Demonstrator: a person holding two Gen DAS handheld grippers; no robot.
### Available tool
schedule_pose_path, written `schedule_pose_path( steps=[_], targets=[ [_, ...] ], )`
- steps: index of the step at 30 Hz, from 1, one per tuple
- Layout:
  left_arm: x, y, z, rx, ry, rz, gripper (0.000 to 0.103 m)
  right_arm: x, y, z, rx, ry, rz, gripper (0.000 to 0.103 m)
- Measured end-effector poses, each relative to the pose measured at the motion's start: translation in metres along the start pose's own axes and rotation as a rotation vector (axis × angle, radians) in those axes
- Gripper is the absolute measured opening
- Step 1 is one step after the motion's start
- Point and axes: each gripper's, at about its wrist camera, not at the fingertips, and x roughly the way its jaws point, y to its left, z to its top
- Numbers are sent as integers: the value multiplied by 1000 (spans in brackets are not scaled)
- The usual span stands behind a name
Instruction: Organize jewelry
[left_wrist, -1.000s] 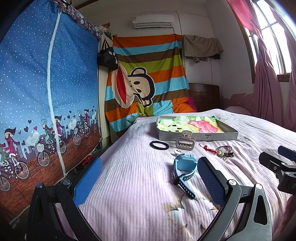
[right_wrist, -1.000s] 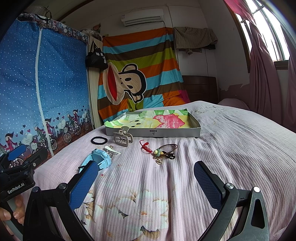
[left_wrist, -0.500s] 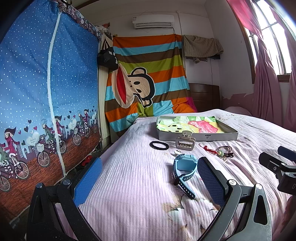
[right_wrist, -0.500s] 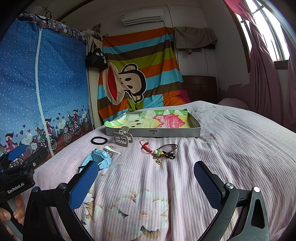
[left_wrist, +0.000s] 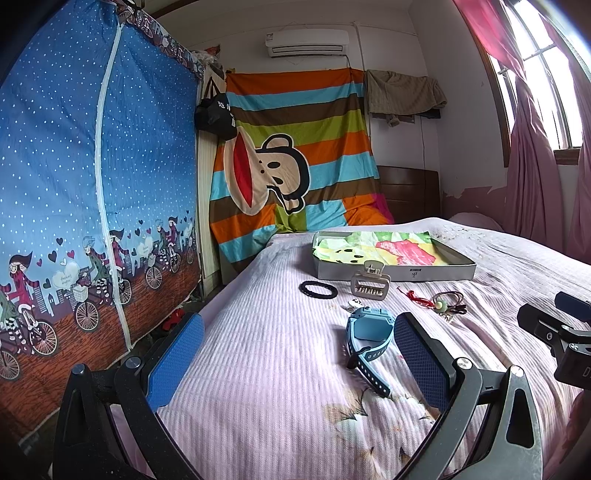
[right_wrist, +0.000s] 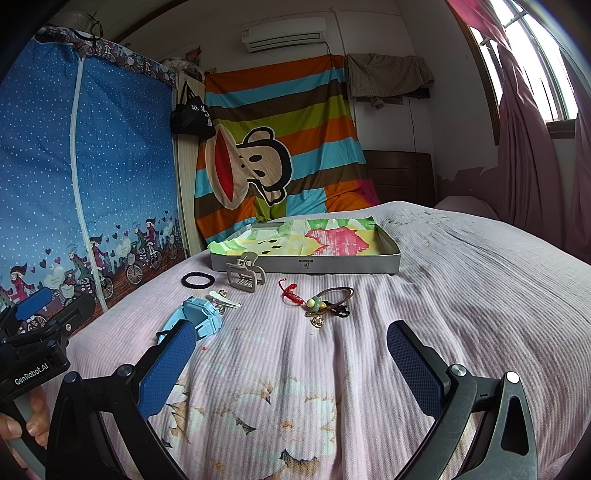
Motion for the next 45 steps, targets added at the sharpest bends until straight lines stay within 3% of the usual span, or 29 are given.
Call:
schedule_pose_path(
  steps=[9, 12, 16, 19, 22, 29, 30, 34, 37, 45],
  targets=[
    [1, 1, 3, -25, 8, -35, 101, -6, -3, 4, 18, -22, -11, 103],
    [5, 3, 4, -47, 29, -62, 101, -3, -9, 5, 47, -2, 29, 103],
    [16, 7, 6, -88, 76, -109, 101, 12, -23, 12, 88, 58, 90, 103],
    [32, 6, 6, -100, 137, -158, 101, 33, -31, 17, 94, 154, 101, 103],
    [48, 0, 5, -87, 192, -205, 100, 53, -33, 23, 54, 220, 84, 103],
    [86, -20, 1, -2, 274, -270, 100, 100, -39, 26, -79, 307, 148, 102],
    [92, -23, -1, 9, 287, -278, 100, 106, -41, 25, -77, 322, 160, 100],
    [118, -30, -8, 41, 351, -301, 93, 136, -50, 16, -16, 395, 185, 70],
    [137, -33, -13, 45, 394, -315, 87, 150, -55, 11, 11, 436, 202, 57],
    [156, -39, -14, 45, 430, -326, 82, 185, -56, 6, 16, 491, 216, 38]
  ],
)
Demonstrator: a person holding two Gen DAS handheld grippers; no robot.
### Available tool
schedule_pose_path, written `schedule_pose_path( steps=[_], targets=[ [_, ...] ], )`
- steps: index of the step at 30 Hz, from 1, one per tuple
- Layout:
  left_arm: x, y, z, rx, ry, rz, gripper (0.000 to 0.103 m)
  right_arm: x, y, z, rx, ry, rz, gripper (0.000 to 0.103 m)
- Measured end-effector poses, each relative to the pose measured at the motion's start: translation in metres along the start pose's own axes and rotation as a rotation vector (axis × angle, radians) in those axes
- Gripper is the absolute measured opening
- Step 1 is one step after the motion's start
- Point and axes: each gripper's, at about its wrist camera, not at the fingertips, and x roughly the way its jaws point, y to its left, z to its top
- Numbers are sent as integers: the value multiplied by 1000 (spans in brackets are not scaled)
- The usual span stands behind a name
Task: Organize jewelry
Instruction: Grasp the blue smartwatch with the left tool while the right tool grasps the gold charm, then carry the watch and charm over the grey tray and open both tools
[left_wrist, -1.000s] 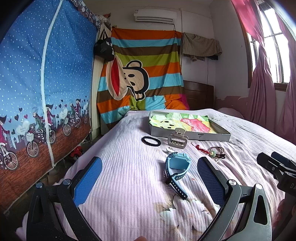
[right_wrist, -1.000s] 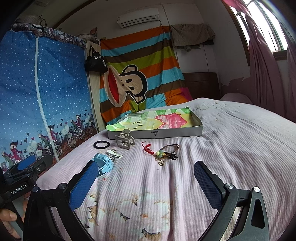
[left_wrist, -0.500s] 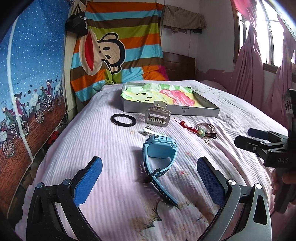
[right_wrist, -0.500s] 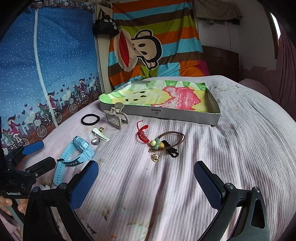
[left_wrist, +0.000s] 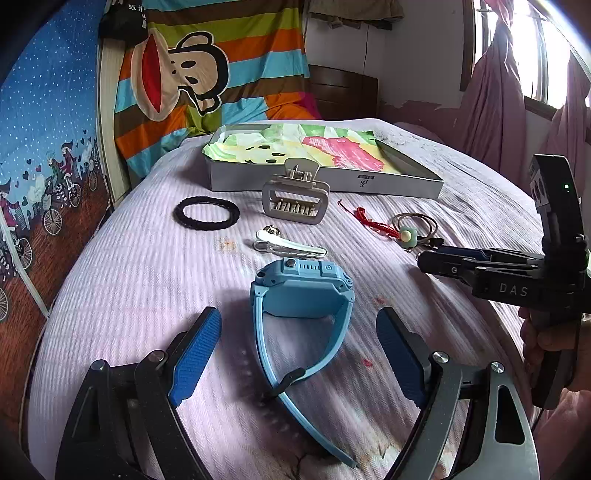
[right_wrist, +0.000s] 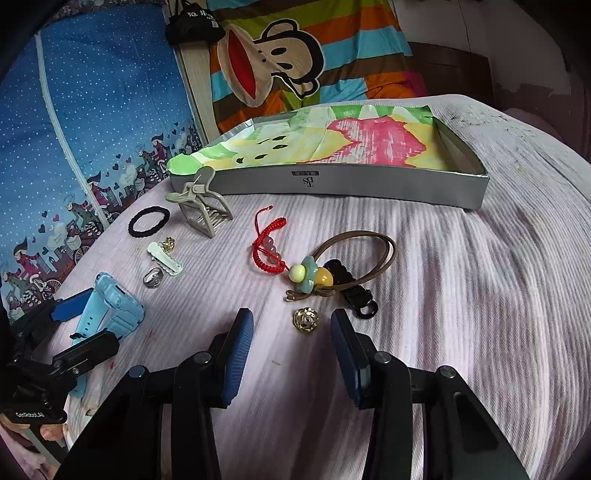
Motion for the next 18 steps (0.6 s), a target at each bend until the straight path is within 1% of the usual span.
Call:
schedule_pose_path(
  steps=[2, 4, 5, 7, 9, 10, 12, 14, 18],
  targets=[
    [3, 0, 3, -3, 7, 5, 81, 6, -1, 0, 2, 18, -1, 32],
    [7, -1, 5, 4, 16, 9, 81, 7, 0, -1, -3, 19, 3, 31],
    [9, -1, 6, 12, 22, 9, 80, 7, 0, -1, -4, 19, 7, 30],
    [13, -2, 10, 27, 38, 8, 74, 8, 0, -1, -6, 23, 18, 27],
    [18, -2, 12, 32, 57, 3, 64, 8, 0, -2, -4, 23, 27, 23],
    [21, -2, 13, 32, 68, 0, 62, 8, 0, -2, -5, 24, 31, 20],
    [24, -3, 14, 36, 79, -1, 54, 9, 0, -1, -6, 26, 35, 17],
    [27, -6, 14, 44, 80, 5, 53, 10, -1, -1, 0, 28, 42, 13],
    [26, -12, 12, 75, 65, 25, 53, 9, -1, -2, -2, 18, 49, 13]
  ],
)
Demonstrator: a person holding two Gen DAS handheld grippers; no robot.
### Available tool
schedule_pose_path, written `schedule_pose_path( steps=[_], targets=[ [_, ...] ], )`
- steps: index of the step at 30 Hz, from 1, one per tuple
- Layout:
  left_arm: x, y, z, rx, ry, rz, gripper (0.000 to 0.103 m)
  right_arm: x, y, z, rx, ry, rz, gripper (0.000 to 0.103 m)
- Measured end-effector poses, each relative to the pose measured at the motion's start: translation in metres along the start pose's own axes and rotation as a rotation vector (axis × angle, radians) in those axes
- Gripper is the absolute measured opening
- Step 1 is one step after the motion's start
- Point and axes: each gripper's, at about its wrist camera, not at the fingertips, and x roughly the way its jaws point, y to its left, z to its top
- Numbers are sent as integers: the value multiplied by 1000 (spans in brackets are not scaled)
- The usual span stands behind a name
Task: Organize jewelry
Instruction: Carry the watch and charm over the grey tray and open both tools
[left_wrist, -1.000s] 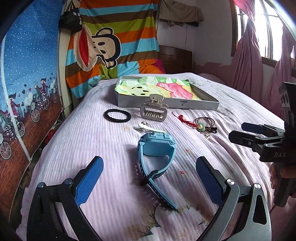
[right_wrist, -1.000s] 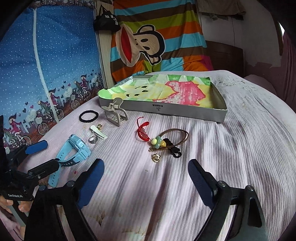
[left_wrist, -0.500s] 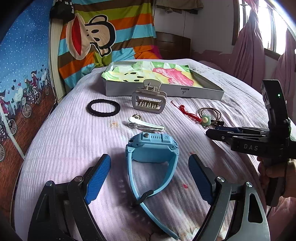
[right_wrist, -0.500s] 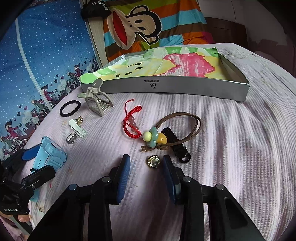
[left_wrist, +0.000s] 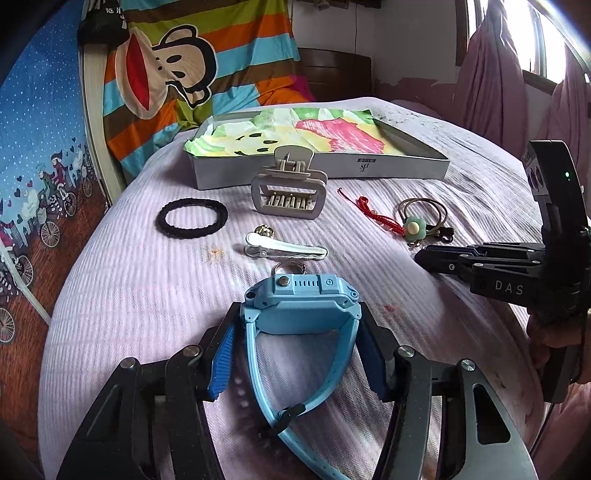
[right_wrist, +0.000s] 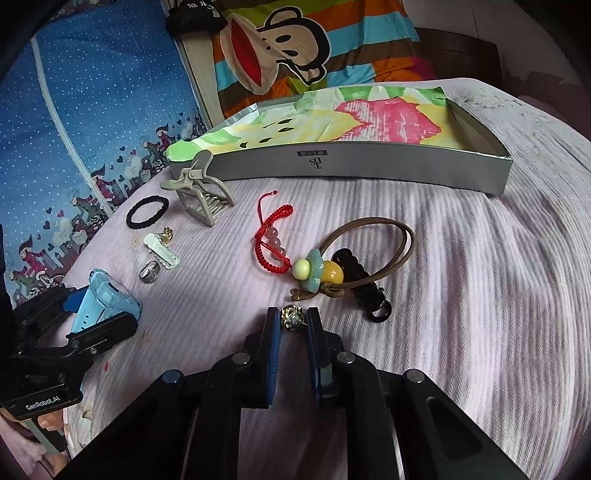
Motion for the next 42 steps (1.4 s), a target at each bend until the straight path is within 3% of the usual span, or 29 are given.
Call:
schedule_pose_path(
  steps=[10, 16, 21, 28, 33, 42],
  targets=[
    [-20, 3, 7, -65, -77, 14, 53, -29, 20, 3, -83, -138, -10, 13],
    [-30, 4, 40, -95, -116, 38, 53, -40, 25, 28, -165, -274, -47, 13],
    [-26, 13, 76, -159, -137, 59, 53, -23, 17, 65, -148, -344, -52, 13],
    [-1, 29, 128, -194, -139, 73, 53, 5, -6, 110, -102, -321, -24, 13],
    [33, 41, 156, -207, -104, 69, 53, 29, -25, 126, -101, -243, 6, 13],
    [97, 64, 166, -304, 65, 74, 53, 57, -36, 128, -75, -107, 13, 13]
  ],
)
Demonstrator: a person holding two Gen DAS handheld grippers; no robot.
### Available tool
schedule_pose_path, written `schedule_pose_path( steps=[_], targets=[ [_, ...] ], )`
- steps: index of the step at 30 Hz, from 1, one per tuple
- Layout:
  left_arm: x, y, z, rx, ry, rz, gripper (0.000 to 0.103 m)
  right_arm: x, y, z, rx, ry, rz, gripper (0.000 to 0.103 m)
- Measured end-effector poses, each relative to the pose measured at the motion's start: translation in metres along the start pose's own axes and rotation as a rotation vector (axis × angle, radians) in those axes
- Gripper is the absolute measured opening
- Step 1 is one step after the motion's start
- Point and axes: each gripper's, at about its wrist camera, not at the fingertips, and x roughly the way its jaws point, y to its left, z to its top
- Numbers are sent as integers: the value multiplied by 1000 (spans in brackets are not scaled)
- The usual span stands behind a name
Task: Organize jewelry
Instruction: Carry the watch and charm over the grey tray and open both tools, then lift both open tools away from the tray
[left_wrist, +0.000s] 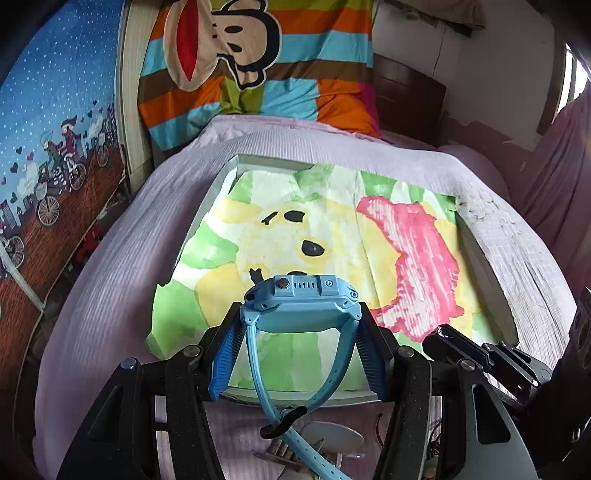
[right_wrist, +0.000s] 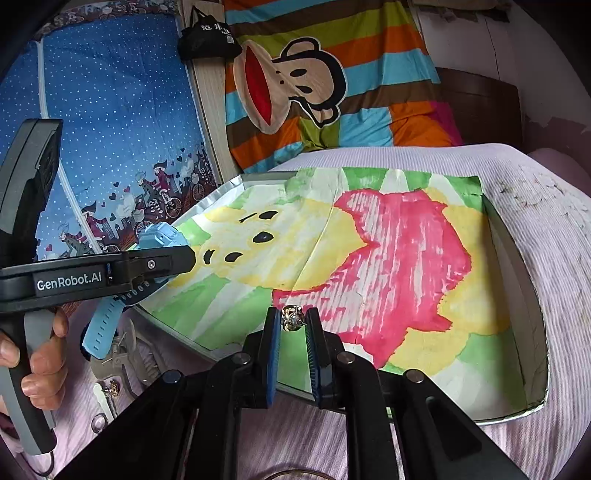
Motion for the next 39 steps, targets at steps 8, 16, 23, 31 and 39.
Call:
schedule_pose_path(
  steps=[8, 16, 23, 31, 39],
  targets=[
    [23, 9, 0, -46, 80, 44, 53, 0, -3, -4, 12, 12, 6, 13],
    [19, -1, -8, 9, 35, 49, 54, -12, -4, -5, 17, -39, -17, 40],
    [-14, 7, -16, -39, -91, 12, 70, -47, -2, -12, 47, -163, -71, 66],
    [-71, 18, -34, -94, -261, -15, 87, -105, 8, -22, 56, -340, -120, 103],
    [-133, 17, -72, -57, -447, 41, 100, -136, 29, -41, -10, -404, -150, 103]
  ],
)
